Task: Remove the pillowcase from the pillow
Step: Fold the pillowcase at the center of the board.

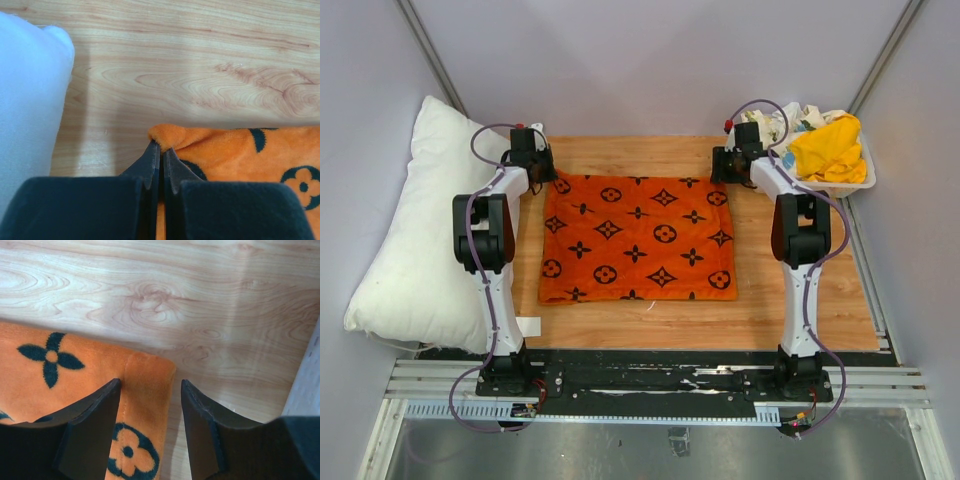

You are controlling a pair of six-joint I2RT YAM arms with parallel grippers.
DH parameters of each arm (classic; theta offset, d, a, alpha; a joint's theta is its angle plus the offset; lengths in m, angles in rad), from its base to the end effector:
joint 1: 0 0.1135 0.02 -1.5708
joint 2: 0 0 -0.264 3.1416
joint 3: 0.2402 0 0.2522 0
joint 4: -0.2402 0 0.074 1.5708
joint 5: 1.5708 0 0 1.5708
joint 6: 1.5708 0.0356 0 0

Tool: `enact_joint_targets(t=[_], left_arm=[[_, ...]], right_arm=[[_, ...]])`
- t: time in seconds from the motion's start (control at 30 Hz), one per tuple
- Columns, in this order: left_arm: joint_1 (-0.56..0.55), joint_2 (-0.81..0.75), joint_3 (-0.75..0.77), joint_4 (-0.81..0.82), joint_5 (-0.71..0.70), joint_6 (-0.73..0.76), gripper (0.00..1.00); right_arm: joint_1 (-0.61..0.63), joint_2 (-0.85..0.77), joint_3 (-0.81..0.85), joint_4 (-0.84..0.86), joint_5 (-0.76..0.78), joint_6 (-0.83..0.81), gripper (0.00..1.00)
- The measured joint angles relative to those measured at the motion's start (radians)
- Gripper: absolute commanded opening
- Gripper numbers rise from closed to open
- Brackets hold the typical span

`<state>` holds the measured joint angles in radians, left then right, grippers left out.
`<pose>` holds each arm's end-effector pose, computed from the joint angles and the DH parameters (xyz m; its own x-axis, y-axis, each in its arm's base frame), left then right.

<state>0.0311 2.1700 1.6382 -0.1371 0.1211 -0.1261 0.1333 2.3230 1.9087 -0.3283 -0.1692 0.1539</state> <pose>0.4961 0.0111 0.1912 -0.6229 -0.1443 -0.7689 -0.0146 0.9848 -0.1730 0.5236 0.0763 0.1888 -0.7012 0.0584 -0.7106 -0.1482 0.9629 0.2255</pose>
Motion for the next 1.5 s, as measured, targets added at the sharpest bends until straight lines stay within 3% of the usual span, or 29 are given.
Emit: enact_joint_targets(t=[0.43, 0.6, 1.03, 1.5], left_arm=[[0.000, 0.000, 0.000, -0.001, 0.000, 0.008, 0.00], [0.000, 0.000, 0.000, -0.001, 0.000, 0.010, 0.00], [0.000, 0.000, 0.000, 0.030, 0.050, -0.002, 0.00], [0.000, 0.023, 0.108, 0.160, 0.131, -0.032, 0.00]], right_arm=[[-0.005, 0.068, 0.052, 0.001, 0.011, -0.018, 0.31], [-0.005, 0.070, 0.052, 0.004, -0.033, -0.017, 0.02], [-0.063, 0.044, 0.066, 0.036, -0.216, 0.065, 0.01], [-0.106, 0.051, 0.414, -0.026, -0.246, 0.104, 0.01]])
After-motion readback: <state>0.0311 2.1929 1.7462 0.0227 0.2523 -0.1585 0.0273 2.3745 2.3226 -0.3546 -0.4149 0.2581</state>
